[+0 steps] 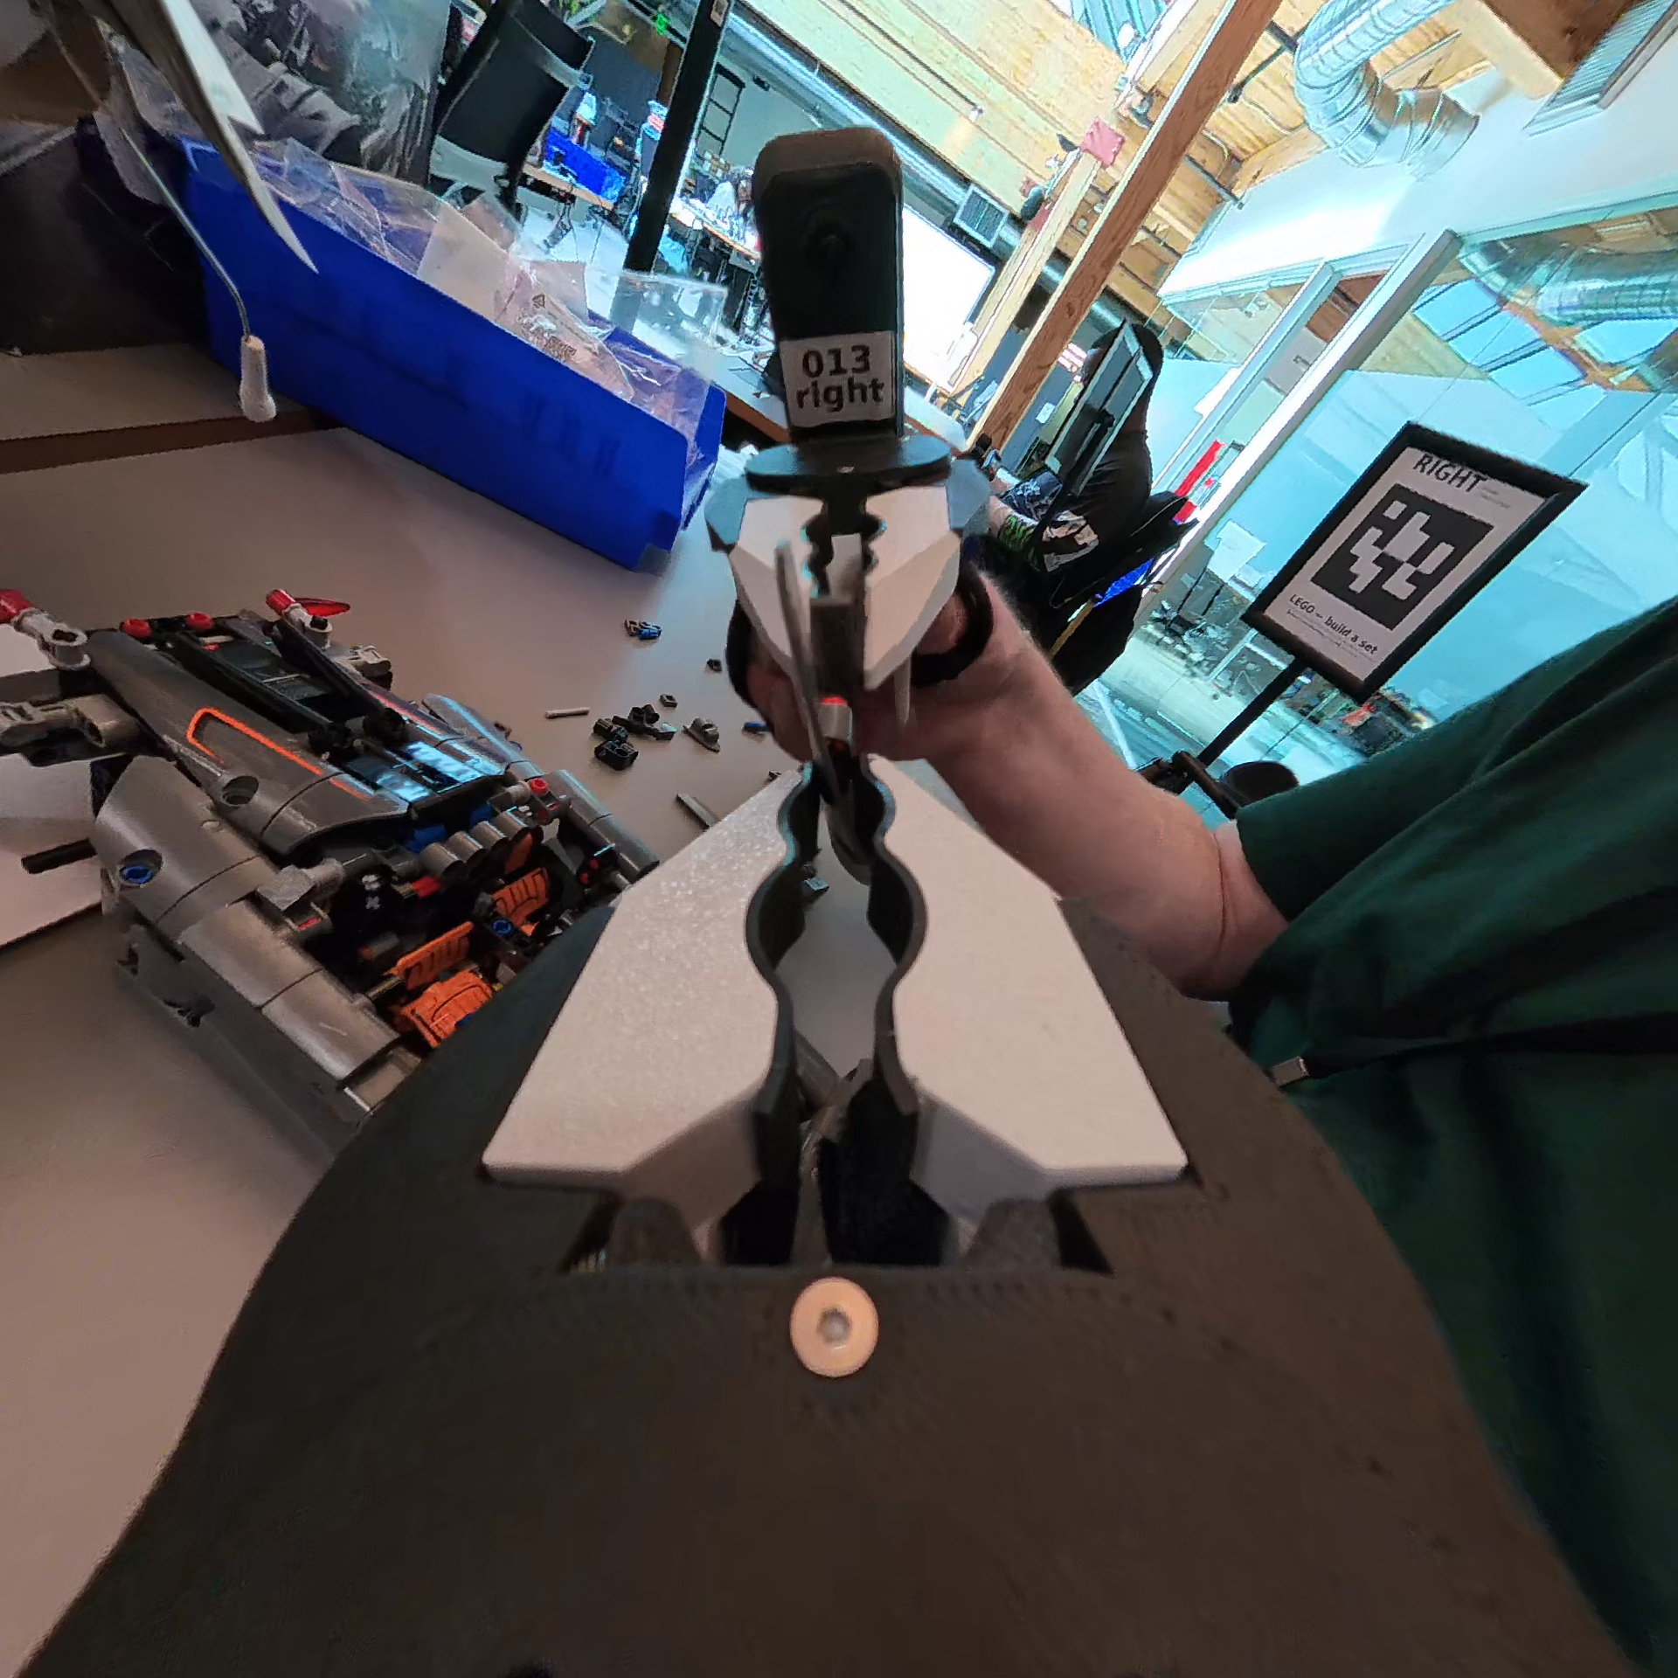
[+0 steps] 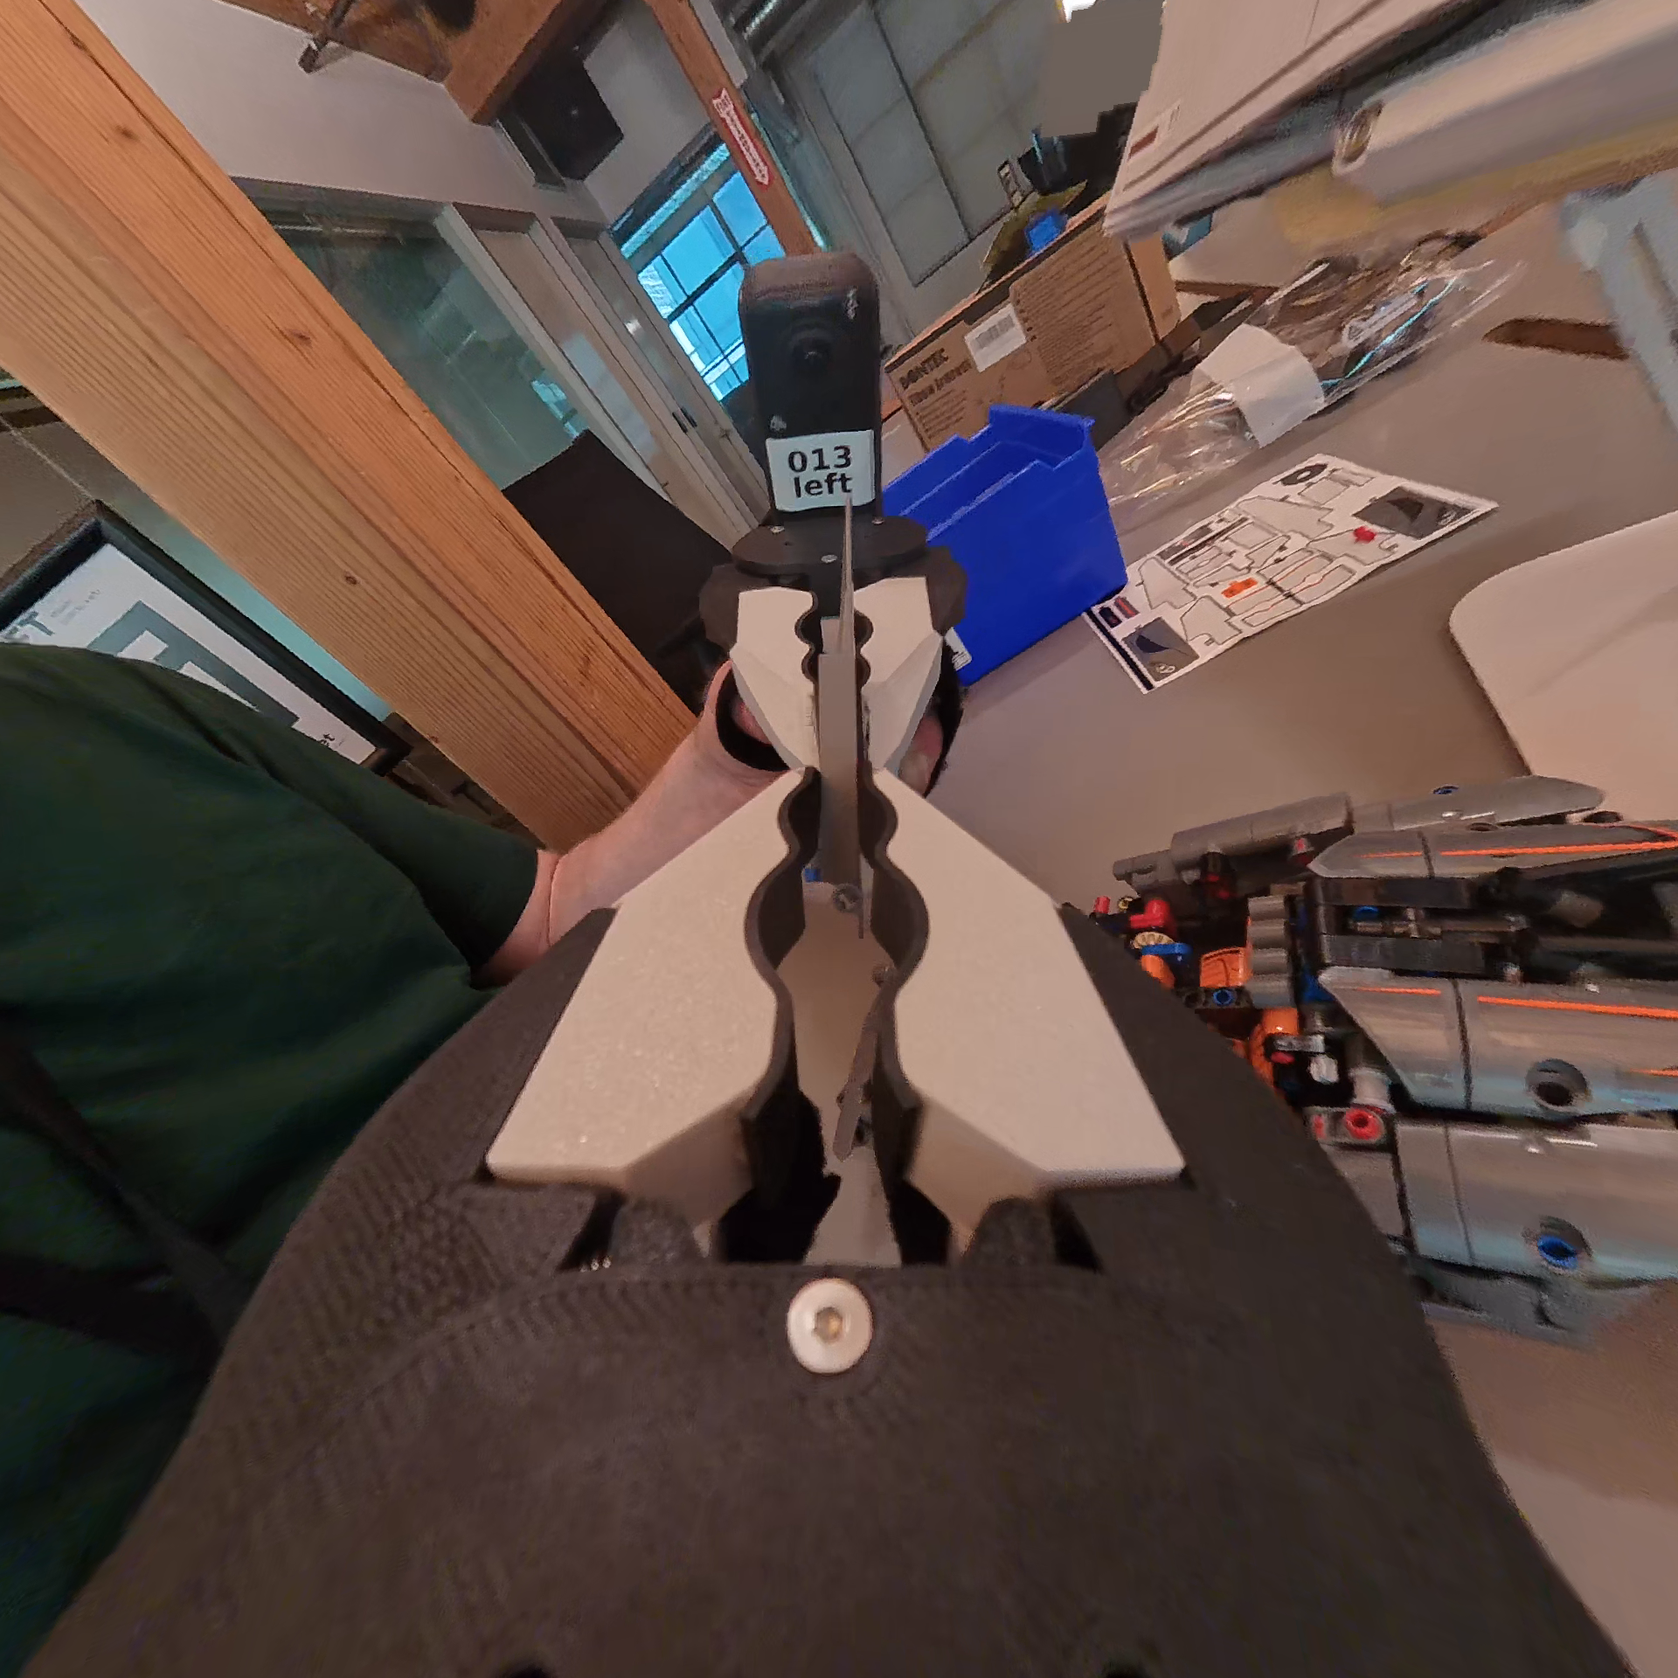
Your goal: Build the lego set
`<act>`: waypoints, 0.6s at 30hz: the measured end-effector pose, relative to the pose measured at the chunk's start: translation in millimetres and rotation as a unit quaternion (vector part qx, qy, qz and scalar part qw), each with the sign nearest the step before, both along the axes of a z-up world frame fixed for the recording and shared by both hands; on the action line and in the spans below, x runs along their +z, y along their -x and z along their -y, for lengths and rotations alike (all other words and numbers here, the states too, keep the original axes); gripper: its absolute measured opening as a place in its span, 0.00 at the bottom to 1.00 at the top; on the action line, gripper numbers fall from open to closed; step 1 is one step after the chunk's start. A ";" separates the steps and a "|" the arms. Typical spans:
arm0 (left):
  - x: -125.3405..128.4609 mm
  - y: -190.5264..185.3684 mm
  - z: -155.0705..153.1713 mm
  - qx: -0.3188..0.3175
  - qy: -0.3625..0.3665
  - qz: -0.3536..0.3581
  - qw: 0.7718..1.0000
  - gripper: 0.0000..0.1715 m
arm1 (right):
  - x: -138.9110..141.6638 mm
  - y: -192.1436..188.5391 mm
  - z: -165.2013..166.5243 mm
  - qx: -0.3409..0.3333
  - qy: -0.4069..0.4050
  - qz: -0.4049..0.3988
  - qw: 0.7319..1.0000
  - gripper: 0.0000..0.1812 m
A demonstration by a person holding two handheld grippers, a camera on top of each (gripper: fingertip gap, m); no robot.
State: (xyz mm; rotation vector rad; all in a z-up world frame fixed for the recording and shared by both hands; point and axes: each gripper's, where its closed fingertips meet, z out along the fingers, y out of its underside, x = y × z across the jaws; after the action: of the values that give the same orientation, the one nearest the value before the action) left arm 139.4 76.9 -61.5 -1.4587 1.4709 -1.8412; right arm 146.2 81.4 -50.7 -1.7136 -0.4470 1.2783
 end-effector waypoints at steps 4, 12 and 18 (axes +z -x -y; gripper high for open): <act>1.6 -1.6 13.2 -0.001 -0.040 -0.013 0.999 0.03 | 23.6 -24.1 8.2 -0.037 -0.035 0.005 0.999 0.03; -28.8 0.7 71.6 0.005 -0.296 -0.102 0.950 0.03 | 35.1 -97.1 71.6 -0.146 -0.045 0.054 0.987 0.03; -85.0 -2.7 112.1 -0.030 -0.486 -0.174 0.856 0.03 | 13.4 -145.3 125.8 -0.232 -0.010 0.095 0.968 0.03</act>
State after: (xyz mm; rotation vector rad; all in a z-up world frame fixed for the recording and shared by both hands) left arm 142.1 -35.2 -146.5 -1.1998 2.1544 -0.5878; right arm 291.5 -44.5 -37.2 -1.7975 -0.1495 0.7750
